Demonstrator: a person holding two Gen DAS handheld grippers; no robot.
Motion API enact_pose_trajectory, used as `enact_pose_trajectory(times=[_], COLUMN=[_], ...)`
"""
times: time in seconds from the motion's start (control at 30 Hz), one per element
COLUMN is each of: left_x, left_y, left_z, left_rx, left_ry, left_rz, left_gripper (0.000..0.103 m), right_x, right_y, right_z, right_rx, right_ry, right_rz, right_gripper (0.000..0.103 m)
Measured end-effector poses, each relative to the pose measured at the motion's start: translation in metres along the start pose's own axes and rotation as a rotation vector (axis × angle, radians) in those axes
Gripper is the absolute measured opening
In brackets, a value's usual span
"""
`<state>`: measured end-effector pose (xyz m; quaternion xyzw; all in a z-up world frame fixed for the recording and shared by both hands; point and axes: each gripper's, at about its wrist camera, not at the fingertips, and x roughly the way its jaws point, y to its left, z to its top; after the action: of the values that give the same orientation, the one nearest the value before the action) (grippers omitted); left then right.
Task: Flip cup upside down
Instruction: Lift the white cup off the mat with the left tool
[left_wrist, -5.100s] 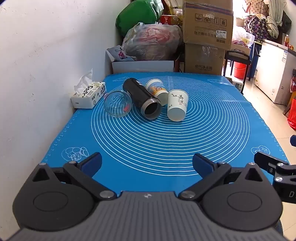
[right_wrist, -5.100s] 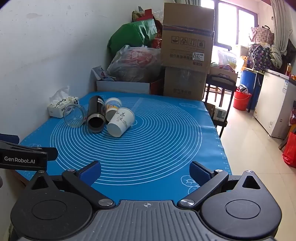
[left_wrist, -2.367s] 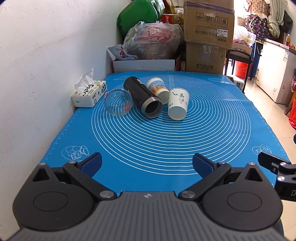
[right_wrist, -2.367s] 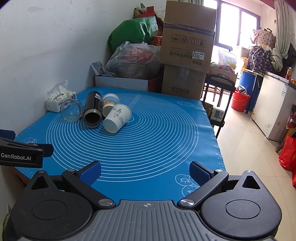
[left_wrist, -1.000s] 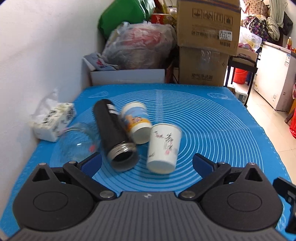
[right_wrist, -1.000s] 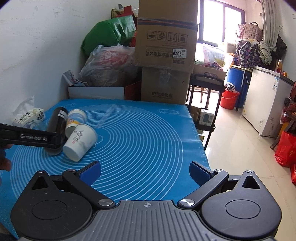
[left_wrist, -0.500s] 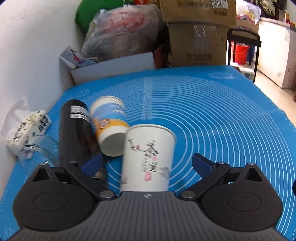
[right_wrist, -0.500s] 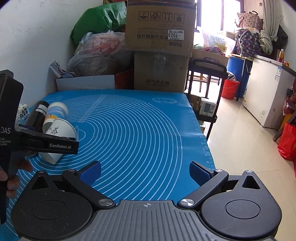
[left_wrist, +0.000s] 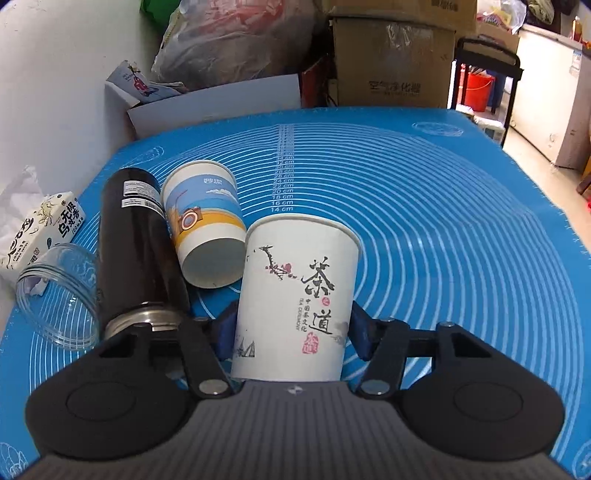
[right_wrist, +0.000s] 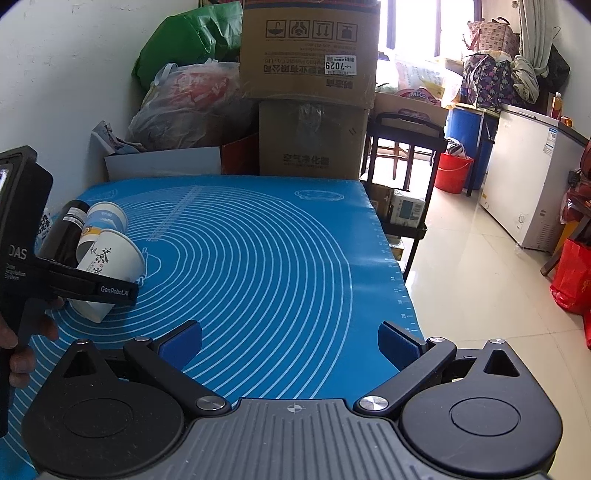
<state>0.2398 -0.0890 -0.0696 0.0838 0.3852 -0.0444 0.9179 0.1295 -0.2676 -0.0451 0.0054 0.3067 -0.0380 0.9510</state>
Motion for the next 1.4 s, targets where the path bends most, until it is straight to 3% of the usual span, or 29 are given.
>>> enact_pose_trajectory(times=[0.3, 0.57, 0.83, 1.4], left_x=[-0.055, -0.084, -0.094, -0.083], left_y=[-0.002, -0.011, -0.012, -0.016], left_z=[-0.017, -0.055, -0.081, -0.094], left_rx=[-0.004, -0.005, -0.015, -0.025], left_ry=[0.011, 0.071, 0.099, 0.141], left_rz=[-0.111, -0.113, -0.110, -0.115], left_gripper=[0.060, 0.060, 0.061, 0.062], right_x=[-0.028, -0.060, -0.075, -0.075], right_y=[-0.002, -0.005, -0.009, -0.001], right_z=[-0.005, -0.018, -0.031, -0.038], right_rx=[-0.001, -0.015, -0.012, -0.042], right_ry=[-0.007, -0.009, 0.013, 0.048], right_rz=[0.007, 0.008, 0.018, 0.023], right_gripper=[0.103, 0.103, 0.103, 0.103])
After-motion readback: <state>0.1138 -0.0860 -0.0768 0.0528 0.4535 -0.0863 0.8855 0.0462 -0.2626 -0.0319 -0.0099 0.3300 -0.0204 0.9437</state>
